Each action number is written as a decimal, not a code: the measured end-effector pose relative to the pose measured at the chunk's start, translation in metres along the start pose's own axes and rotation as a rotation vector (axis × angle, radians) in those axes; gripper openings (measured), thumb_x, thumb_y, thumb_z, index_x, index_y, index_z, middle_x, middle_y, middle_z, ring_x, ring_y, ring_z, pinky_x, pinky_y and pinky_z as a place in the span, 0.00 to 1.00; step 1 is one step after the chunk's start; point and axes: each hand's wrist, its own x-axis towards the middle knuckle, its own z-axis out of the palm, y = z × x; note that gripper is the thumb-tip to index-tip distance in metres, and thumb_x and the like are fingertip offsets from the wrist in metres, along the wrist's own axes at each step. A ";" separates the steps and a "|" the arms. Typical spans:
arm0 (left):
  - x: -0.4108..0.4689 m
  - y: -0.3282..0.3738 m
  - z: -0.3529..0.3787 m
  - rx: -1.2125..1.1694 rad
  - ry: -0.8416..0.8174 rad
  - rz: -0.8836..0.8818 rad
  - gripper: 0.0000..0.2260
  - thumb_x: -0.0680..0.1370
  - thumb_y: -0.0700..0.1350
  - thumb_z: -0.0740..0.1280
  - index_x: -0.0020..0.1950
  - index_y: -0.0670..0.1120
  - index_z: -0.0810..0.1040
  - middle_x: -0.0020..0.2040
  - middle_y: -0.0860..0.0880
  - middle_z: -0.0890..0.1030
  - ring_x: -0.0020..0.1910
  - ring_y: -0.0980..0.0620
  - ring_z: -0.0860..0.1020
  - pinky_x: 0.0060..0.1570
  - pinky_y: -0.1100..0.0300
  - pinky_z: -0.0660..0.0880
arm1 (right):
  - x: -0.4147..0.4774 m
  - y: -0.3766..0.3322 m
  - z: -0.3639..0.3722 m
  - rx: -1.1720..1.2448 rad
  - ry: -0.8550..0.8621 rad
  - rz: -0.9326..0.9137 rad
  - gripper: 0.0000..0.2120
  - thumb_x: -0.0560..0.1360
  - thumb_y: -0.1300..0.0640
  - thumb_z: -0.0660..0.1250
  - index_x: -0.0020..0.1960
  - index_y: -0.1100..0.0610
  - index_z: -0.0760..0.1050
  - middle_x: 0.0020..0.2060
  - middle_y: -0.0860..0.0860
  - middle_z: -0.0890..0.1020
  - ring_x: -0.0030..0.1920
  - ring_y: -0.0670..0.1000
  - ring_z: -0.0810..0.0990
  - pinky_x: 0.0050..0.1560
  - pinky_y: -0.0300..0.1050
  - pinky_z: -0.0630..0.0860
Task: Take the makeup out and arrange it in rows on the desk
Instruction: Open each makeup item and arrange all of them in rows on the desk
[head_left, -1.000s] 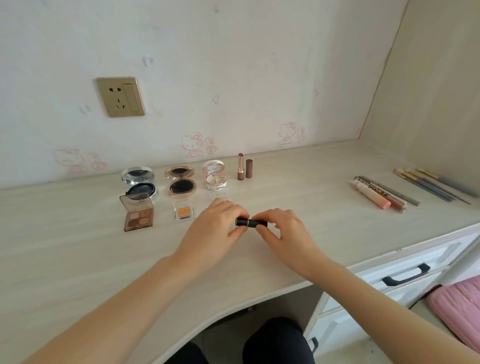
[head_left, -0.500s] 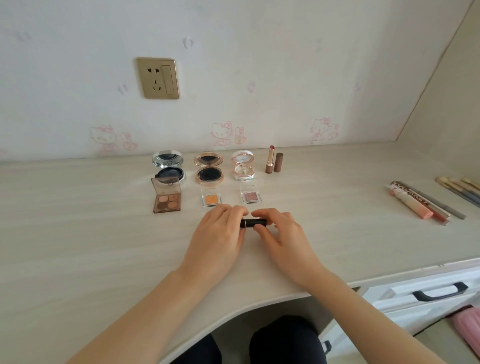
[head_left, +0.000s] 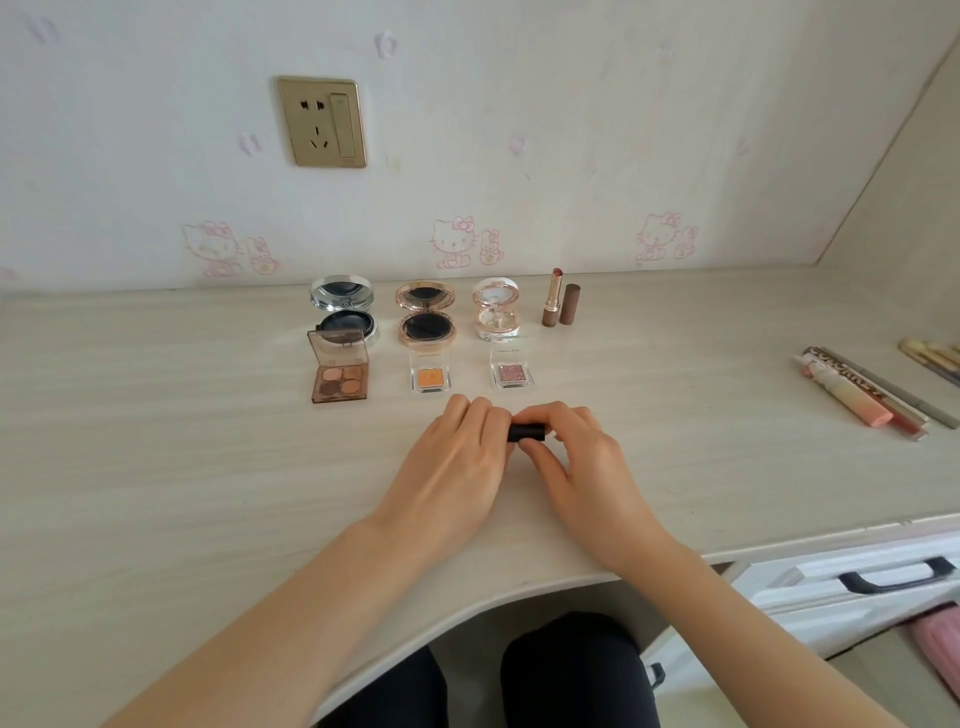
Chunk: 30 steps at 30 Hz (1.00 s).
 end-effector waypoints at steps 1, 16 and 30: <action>0.001 -0.001 0.000 -0.006 0.000 0.004 0.15 0.82 0.45 0.50 0.53 0.42 0.74 0.46 0.46 0.74 0.45 0.46 0.71 0.44 0.52 0.72 | 0.000 0.000 0.000 -0.001 -0.002 0.000 0.10 0.78 0.62 0.64 0.58 0.53 0.76 0.49 0.43 0.80 0.55 0.40 0.73 0.54 0.25 0.65; 0.003 -0.014 -0.008 -0.103 -0.002 -0.056 0.17 0.78 0.56 0.58 0.42 0.42 0.72 0.35 0.47 0.75 0.38 0.47 0.71 0.38 0.54 0.69 | 0.000 0.002 -0.004 0.061 -0.046 0.041 0.11 0.78 0.59 0.63 0.58 0.50 0.76 0.48 0.41 0.78 0.53 0.36 0.71 0.53 0.22 0.64; -0.005 -0.028 0.005 -0.484 0.071 -0.257 0.07 0.80 0.50 0.61 0.54 0.50 0.66 0.43 0.59 0.67 0.45 0.57 0.67 0.42 0.64 0.62 | 0.004 0.003 -0.011 0.370 0.192 0.272 0.08 0.73 0.61 0.68 0.46 0.49 0.75 0.40 0.45 0.81 0.40 0.43 0.77 0.42 0.30 0.72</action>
